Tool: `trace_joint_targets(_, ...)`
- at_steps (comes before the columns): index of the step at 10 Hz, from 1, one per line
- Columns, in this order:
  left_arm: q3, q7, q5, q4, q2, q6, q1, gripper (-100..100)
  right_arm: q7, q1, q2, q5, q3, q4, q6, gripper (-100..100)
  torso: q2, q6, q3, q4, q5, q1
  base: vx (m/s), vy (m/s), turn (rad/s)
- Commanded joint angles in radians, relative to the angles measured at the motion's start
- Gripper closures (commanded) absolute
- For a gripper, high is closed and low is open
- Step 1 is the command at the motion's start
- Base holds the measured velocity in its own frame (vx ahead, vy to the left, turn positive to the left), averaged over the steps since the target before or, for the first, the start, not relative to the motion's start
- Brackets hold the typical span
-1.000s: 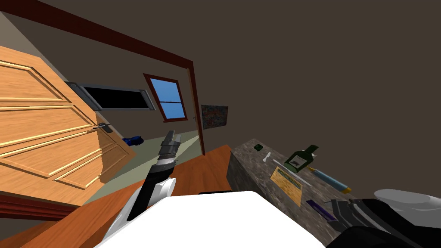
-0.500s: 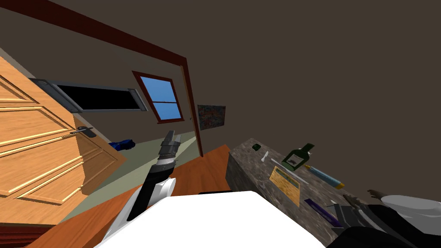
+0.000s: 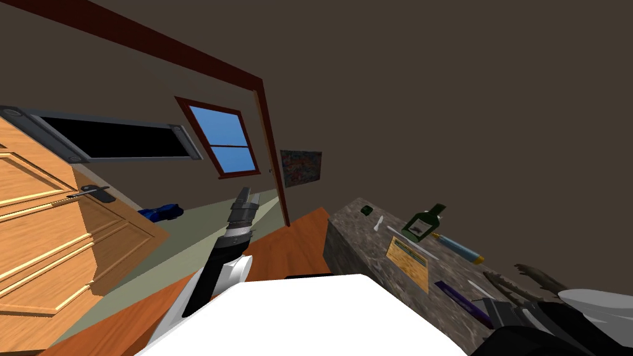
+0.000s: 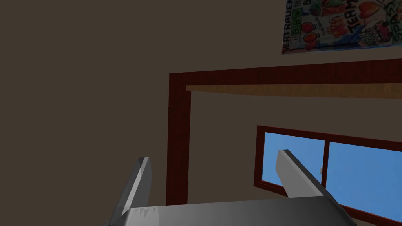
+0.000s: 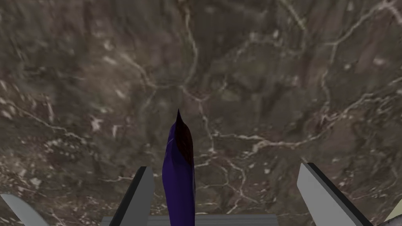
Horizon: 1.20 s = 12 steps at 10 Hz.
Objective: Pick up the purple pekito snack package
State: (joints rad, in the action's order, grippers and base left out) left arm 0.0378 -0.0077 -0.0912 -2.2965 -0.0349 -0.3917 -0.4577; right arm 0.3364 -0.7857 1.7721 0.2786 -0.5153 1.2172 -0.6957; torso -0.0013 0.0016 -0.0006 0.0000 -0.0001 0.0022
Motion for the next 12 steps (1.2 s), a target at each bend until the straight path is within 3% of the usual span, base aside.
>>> trace_joint_targets(1, 0.0, 0.0, 0.0, 0.0, 0.0, 0.0, 0.0, 0, 0.005, -0.001, 0.0, -0.001, 0.0, 0.0, 0.0, -100, 0.0, 0.0, 0.0, 0.0, 0.0, 0.0, 0.012, 0.013, -0.042)
trace_joint_targets(5, 0.0, 0.0, 0.0, 0.0, 0.0, 0.0, 0.0, 0, 0.005, -0.001, 0.0, -0.001, 0.0, 0.0, 0.0, -100, 0.0, 0.0, 0.0, 0.0, 0.0, 0.0, -0.004, -0.004, 0.013)
trace_joint_targets(9, 0.0, 0.0, 0.0, 0.0, 0.0, 0.0, 0.0, 0, 0.096, -0.021, -0.075, -0.058, -0.041, -0.017, 0.04, -100, 0.0, 0.0, 0.0, 0.0, 0.0, -0.001, 0.009, -0.003, 0.056)
trace_joint_targets(10, 0.0, 0.0, 0.0, 0.0, 0.0, 0.0, 0.0, 0, 0.085, -0.016, -0.067, -0.05, -0.034, -0.029, 0.024, -100, 0.0, 0.001, 0.0, 0.0, -0.001, -0.001, 0.0, 0.0, 0.0)
trace_joint_targets(11, 0.0, 0.0, 0.0, 0.0, 0.0, 0.0, 0.0, 0, 0.089, -0.016, -0.07, -0.05, -0.035, -0.031, 0.024, 100, 0.001, 0.001, 0.0, 0.0, -0.001, -0.001, 0.0, 0.0, 0.0)
trace_joint_targets(12, 0.0, 0.0, 0.0, 0.0, 0.0, 0.0, 0.0, 0, 0.089, -0.015, -0.069, -0.051, -0.034, -0.032, 0.025, 100, 0.001, 0.001, 0.0, 0.0, -0.002, 0.0, 0.0, 0.0, 0.0)
